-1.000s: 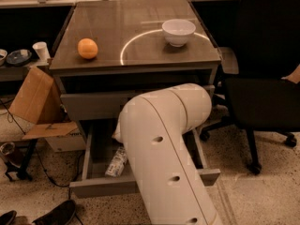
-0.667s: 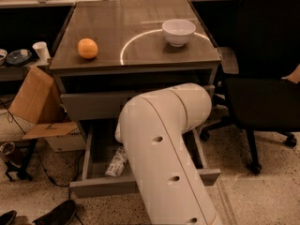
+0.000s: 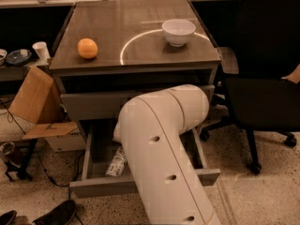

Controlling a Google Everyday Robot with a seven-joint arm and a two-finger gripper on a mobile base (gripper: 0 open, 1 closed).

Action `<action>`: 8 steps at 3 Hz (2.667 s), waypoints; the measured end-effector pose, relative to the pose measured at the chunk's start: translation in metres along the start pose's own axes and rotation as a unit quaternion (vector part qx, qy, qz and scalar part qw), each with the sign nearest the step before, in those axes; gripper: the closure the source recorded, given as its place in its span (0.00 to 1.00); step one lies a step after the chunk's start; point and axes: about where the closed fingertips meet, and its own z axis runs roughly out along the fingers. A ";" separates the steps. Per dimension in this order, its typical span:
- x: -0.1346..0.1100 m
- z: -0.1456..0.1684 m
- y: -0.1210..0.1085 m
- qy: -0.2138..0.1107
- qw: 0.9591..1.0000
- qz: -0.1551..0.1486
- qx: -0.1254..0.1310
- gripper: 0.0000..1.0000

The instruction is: Pick blue plastic bottle from middle drawer and place on counter

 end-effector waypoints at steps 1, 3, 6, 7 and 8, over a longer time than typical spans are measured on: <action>0.001 0.000 0.002 -0.002 1.000 0.003 -0.007 0.26; 0.003 -0.003 0.004 0.003 1.000 0.009 -0.009 0.73; 0.009 -0.055 0.036 0.073 0.996 0.054 -0.022 1.00; 0.010 -0.090 0.073 0.122 0.983 0.126 -0.050 1.00; 0.010 -0.115 0.095 0.152 0.965 0.205 -0.062 1.00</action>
Offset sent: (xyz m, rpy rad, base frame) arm 0.0045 -0.0038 0.0097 -0.0122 -0.0071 -0.0362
